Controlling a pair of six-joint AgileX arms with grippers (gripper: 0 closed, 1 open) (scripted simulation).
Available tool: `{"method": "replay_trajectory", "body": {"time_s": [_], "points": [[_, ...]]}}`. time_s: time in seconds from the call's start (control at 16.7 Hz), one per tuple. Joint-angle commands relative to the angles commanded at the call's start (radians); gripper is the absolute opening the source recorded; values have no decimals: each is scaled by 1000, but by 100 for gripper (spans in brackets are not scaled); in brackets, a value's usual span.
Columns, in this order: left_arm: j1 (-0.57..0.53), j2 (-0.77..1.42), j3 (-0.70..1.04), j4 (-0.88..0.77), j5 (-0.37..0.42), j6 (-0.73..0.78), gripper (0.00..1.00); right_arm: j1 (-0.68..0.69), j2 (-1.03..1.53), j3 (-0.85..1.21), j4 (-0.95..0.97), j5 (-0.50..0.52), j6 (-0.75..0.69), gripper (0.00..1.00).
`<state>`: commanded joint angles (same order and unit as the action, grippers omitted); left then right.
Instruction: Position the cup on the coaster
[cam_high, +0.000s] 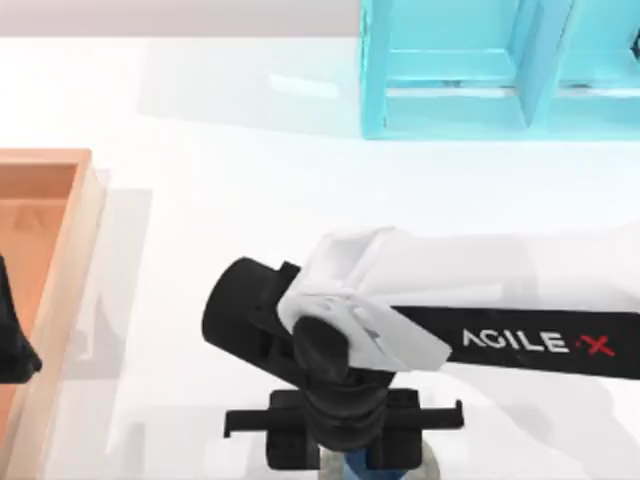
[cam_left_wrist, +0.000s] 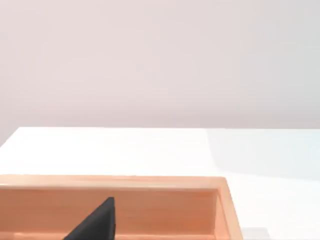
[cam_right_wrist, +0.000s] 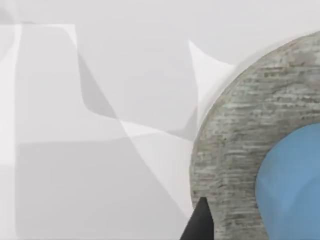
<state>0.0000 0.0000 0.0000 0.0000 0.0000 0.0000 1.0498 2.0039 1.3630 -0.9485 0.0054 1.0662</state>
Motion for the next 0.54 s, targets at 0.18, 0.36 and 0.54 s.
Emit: {"method": "replay_trajectory", "body": {"time_s": [0.18,0.36,0.54], "points": [[0,0,0,0,0,0,100,0,0,0,0,0,0,98],[0,0,0,0,0,0,100,0,0,0,0,0,0,100],[0,0,0,0,0,0,100,0,0,0,0,0,0,100]]}}
